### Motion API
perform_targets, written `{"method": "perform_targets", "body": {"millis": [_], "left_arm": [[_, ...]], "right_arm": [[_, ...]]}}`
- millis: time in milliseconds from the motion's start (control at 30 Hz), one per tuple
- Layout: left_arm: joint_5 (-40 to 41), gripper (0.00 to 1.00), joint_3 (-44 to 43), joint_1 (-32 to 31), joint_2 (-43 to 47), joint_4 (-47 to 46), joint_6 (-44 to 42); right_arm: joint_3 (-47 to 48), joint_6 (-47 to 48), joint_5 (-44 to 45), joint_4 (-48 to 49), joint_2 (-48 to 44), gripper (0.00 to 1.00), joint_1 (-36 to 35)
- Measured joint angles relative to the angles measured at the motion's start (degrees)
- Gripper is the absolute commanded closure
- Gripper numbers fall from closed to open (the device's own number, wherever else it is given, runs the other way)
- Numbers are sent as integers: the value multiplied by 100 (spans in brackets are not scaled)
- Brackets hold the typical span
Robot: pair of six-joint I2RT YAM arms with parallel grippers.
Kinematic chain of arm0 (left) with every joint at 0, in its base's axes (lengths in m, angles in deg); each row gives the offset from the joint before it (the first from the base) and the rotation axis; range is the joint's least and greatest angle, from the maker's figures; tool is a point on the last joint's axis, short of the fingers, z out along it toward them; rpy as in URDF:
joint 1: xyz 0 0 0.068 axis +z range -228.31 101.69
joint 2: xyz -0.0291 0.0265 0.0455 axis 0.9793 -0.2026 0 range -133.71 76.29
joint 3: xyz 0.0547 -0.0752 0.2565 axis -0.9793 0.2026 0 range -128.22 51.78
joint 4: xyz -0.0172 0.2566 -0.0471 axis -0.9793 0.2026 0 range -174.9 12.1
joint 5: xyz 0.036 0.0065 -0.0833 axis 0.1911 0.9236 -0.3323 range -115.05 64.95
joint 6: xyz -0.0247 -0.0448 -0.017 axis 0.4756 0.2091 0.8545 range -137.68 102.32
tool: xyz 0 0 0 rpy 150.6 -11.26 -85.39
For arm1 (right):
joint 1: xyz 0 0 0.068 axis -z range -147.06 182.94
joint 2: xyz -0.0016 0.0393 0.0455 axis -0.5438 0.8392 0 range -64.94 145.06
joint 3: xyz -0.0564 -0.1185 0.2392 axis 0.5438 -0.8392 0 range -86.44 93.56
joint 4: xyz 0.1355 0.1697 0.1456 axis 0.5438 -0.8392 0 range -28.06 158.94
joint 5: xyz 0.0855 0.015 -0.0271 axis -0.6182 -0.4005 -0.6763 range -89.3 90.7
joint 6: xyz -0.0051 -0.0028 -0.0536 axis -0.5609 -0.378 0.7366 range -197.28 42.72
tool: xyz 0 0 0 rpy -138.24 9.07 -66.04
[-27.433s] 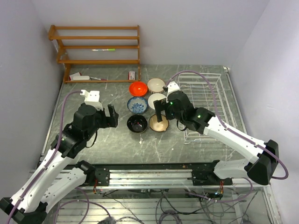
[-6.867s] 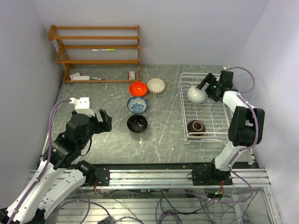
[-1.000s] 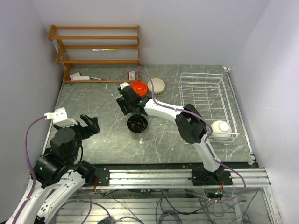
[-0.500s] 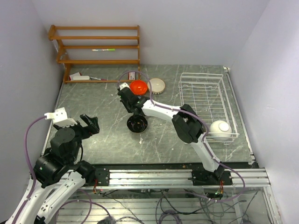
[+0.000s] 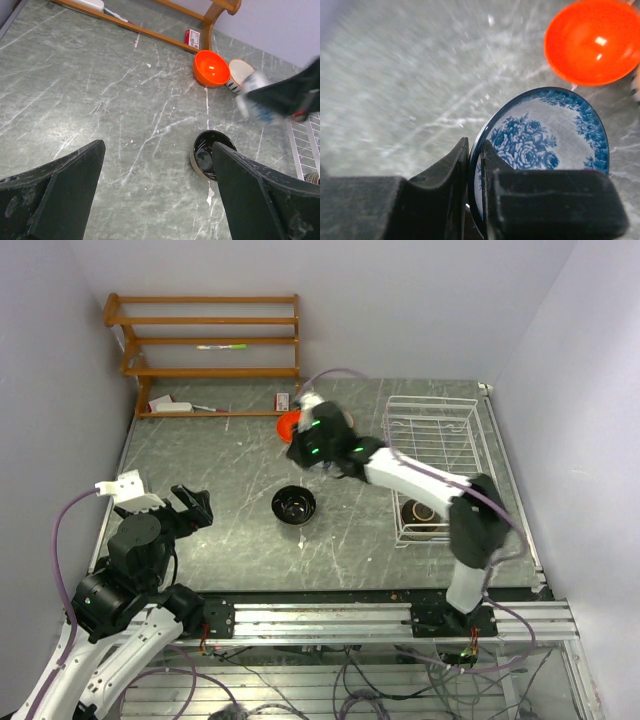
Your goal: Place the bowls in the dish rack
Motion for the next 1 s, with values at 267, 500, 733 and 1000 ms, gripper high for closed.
{"method": "perform_targets", "body": {"millis": [267, 500, 733, 1000], "left_arm": [[-2, 1, 0, -20, 0, 0, -2], [-4, 1, 0, -24, 0, 0, -2], [-7, 1, 0, -26, 0, 0, -2], [-7, 1, 0, -28, -31, 0, -2]], "right_arm": [[-1880, -1467, -2741, 2186, -1987, 95, 2465], [-2894, -2175, -3851, 2533, -2564, 95, 3587], [-3899, -3176, -4747, 3576, -2857, 93, 5141], [-4413, -4601, -5624, 5307, -1904, 92, 5661]]}}
